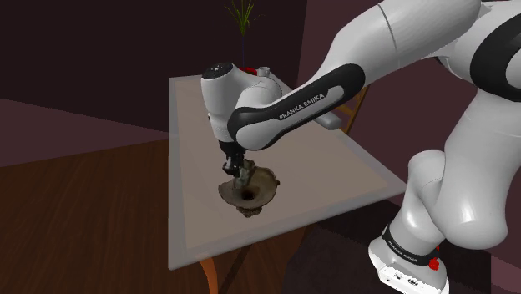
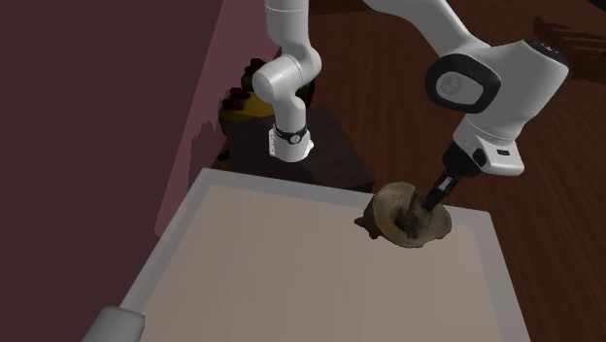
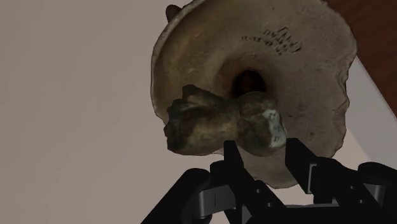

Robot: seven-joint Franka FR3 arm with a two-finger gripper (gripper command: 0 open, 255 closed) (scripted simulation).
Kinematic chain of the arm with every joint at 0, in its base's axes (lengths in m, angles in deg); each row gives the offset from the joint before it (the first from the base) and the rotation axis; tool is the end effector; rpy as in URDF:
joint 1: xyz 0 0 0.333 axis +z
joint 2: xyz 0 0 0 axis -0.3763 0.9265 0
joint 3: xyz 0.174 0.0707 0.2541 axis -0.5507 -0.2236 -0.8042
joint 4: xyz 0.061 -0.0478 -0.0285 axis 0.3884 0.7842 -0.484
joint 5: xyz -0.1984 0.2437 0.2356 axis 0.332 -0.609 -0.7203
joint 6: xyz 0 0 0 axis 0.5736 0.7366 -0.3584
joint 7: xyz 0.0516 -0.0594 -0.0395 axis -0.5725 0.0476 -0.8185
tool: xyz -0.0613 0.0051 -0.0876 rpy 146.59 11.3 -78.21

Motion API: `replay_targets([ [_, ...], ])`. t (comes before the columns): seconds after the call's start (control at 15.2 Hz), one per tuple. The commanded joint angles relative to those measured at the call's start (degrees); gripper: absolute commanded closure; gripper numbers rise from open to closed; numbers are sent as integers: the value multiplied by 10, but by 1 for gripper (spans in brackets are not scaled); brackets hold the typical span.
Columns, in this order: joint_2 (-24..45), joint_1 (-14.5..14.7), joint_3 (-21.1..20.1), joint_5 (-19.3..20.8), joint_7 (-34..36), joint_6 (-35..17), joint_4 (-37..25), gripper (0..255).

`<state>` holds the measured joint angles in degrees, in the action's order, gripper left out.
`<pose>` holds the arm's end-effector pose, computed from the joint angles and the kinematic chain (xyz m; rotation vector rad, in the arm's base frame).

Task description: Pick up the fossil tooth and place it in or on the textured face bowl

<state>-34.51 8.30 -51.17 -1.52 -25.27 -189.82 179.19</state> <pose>0.4891 0.2398 0.3951 2.8844 0.6954 0.0298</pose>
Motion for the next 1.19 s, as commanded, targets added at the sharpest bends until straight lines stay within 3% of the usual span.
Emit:
replay_targets([
  [0.0, 6, 0, 0, 1, 3, -14, 8, 255],
  [0.53, 9, 0, 0, 2, 4, -20, 11, 255],
  [0.59, 9, 0, 0, 2, 4, -20, 11, 0],
  [0.92, 9, 0, 0, 2, 4, -20, 11, 0],
  [1.12, -14, 5, -5, -3, 2, 36, -22, 0],
])
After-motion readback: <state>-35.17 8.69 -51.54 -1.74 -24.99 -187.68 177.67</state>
